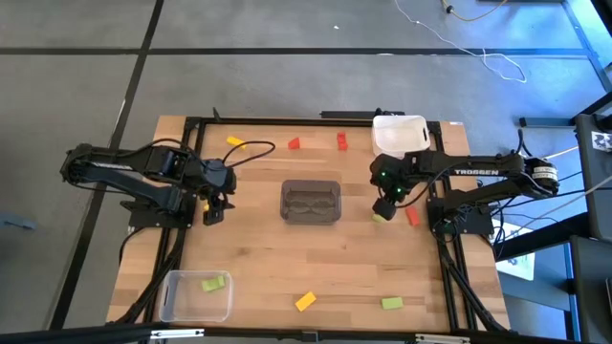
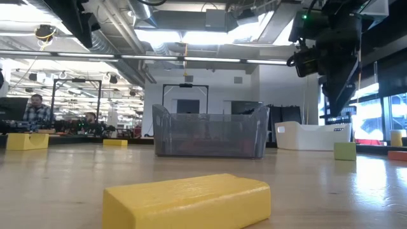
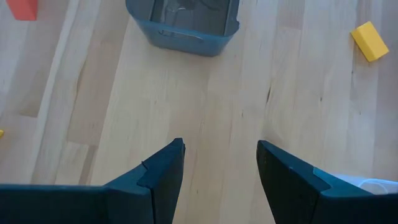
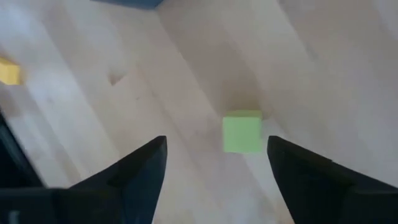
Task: Sort & place blocks by color
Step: Put the top green block into the transparent bin
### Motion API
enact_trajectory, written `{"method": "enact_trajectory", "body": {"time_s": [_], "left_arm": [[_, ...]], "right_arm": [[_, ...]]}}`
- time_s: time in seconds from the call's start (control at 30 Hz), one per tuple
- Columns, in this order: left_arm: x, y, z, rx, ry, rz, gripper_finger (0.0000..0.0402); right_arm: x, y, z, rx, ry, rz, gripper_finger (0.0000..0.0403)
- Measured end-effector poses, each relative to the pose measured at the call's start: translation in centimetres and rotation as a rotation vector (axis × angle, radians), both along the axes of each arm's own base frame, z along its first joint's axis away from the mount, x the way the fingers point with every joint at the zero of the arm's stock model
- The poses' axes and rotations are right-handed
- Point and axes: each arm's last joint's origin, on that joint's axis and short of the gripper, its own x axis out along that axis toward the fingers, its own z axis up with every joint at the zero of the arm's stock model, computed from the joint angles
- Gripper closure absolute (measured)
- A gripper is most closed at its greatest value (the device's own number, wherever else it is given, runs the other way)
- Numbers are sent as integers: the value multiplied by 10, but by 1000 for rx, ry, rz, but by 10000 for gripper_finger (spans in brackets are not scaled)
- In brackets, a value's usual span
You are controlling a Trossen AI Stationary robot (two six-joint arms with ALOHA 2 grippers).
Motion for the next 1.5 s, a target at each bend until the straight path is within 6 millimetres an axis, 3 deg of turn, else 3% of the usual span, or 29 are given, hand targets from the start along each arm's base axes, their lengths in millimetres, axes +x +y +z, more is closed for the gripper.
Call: {"method": "enact_trajectory", "body": {"time_s": [0.4,0.6,0.93,1.5], "left_arm": [[0,0,0,0,0,0,208],[0,0,0,127,-1,-166,208],[0,1,0,157,0,-178,208],[0,2,0,176,0,-165,208]], "right_arm": [[1,-1,-1,-53,3,18,126],[1,6,-2,-88,10,72,126],[3,17,-4,-112,47,33,127],[26,26,-53,-149,273,139,127]]}}
